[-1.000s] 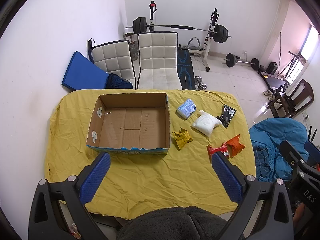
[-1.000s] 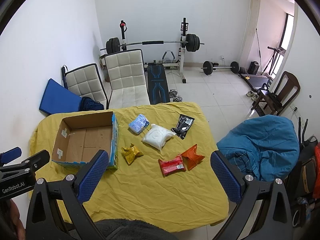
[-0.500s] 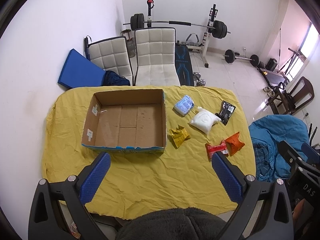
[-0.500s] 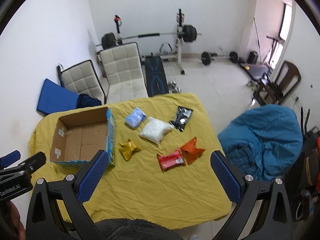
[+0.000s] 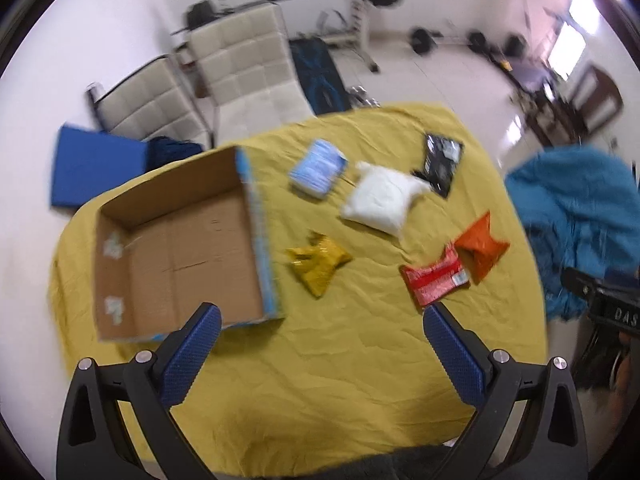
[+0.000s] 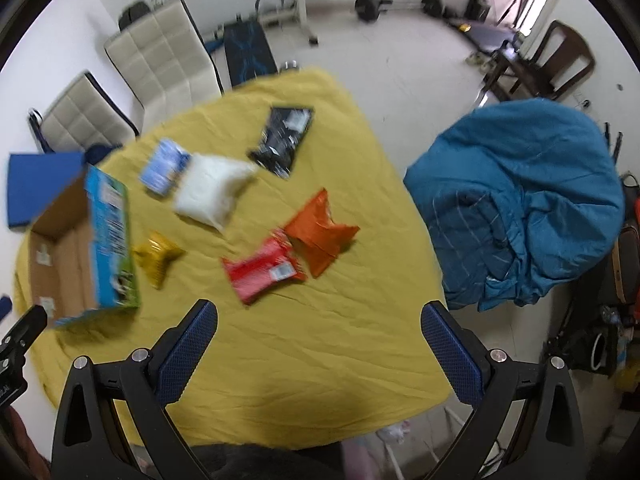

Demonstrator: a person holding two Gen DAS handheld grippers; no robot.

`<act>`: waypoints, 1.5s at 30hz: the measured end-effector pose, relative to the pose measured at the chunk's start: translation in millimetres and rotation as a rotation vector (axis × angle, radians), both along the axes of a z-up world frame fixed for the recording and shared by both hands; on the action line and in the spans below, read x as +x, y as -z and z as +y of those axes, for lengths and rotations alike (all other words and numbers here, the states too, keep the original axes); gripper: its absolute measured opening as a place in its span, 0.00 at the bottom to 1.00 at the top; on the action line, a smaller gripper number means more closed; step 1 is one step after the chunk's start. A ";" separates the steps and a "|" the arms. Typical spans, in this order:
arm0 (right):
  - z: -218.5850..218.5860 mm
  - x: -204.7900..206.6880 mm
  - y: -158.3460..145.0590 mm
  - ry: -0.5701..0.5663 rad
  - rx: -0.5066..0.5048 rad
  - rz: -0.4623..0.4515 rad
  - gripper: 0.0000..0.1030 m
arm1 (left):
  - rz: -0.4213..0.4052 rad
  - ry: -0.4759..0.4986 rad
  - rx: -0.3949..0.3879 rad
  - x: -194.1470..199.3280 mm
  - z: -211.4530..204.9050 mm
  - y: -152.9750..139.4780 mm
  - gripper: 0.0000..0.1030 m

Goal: Organize snacks
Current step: 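Grasp the red wrapper with the left tool while the right tool grasps the orange chip bag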

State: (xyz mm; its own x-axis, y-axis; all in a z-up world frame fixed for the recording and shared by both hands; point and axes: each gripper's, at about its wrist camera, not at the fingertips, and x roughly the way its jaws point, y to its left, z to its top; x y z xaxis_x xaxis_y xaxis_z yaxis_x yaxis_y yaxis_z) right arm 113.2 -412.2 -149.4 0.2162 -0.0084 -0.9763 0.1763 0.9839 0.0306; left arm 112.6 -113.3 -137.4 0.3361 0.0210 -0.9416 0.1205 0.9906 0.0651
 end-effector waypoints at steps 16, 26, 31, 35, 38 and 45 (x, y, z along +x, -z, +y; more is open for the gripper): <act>-72.4 41.7 150.7 -0.125 -0.089 0.190 1.00 | 0.199 0.624 0.180 49.9 -170.8 204.3 0.98; -79.8 56.1 161.0 -0.194 -0.074 0.191 1.00 | 0.358 0.790 0.201 55.8 -196.8 260.6 0.58; -69.0 77.2 149.2 -0.228 -0.039 0.160 1.00 | 0.398 0.644 0.126 63.4 -179.9 257.1 0.52; -52.8 93.8 150.1 -0.259 0.009 0.157 0.99 | 0.446 0.312 -0.003 86.1 -139.0 256.2 0.49; -36.3 107.6 167.2 -0.291 0.043 0.194 0.93 | 0.451 0.099 -0.067 87.5 -102.0 256.4 0.49; -1.3 124.9 216.0 -0.363 0.058 0.341 0.60 | 0.474 -0.056 -0.172 80.8 -56.1 258.3 0.51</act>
State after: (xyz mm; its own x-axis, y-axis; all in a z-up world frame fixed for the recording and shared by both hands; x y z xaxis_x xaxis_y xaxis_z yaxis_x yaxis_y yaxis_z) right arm 238.1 -413.5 -365.5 -0.1365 0.0648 -0.9885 -0.1674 0.9820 0.0875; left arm 193.4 -169.3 -395.6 -0.1261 -0.1419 -0.9818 0.0433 0.9880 -0.1483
